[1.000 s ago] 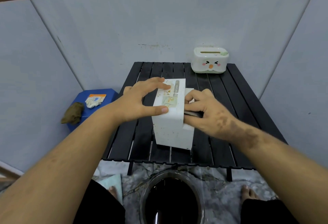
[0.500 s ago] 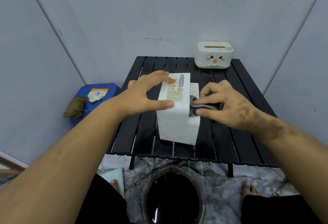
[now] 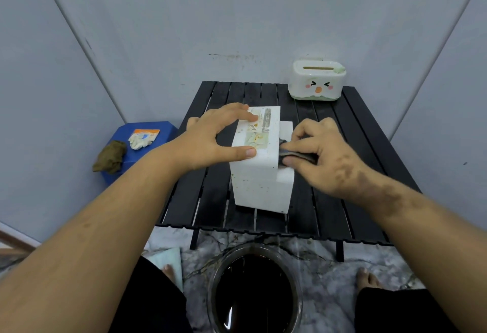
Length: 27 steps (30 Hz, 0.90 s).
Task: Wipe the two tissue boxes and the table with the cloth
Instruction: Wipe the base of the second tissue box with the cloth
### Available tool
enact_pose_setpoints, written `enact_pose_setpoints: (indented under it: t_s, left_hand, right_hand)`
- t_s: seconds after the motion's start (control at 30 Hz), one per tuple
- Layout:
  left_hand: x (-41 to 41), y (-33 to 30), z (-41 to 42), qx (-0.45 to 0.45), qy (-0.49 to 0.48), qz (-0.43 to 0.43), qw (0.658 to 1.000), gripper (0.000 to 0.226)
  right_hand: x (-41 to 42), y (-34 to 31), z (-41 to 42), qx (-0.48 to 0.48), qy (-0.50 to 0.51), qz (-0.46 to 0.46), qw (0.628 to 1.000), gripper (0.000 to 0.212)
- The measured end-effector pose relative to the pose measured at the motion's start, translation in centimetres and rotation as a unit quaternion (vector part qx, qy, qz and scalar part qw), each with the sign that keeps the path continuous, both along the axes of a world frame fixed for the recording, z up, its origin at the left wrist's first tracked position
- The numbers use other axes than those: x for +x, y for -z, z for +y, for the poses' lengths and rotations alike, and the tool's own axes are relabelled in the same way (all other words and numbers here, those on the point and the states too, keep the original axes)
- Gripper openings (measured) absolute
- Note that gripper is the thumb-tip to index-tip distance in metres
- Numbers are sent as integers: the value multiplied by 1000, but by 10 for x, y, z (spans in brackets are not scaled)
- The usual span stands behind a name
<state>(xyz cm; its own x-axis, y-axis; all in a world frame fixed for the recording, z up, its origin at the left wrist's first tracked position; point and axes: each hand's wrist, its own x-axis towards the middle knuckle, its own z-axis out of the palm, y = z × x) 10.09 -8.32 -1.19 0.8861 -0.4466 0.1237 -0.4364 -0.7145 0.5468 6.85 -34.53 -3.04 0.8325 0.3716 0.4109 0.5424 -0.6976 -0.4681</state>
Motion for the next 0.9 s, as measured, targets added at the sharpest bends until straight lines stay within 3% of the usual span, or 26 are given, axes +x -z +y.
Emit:
enact_pose_setpoints:
  t_s: [0.23,0.37,0.6,0.9]
  left_hand:
    - [0,0,1,11,4,1,1000,72]
    - [1,2,1,-15,7,12,1000,69]
    - [1,2,0,-15,8,7,1000,68]
    - [1,1,3,-11,14,15,1000,67]
  right_hand:
    - [-9,-13,-22,-66,-112,16,991,19]
    - [-6,-10,-24,-18,-80,44,996,26]
    - [-7,7,19,44,-13,70,997,16]
    - [-1,-13,-35,-34,-93,74,992,28]
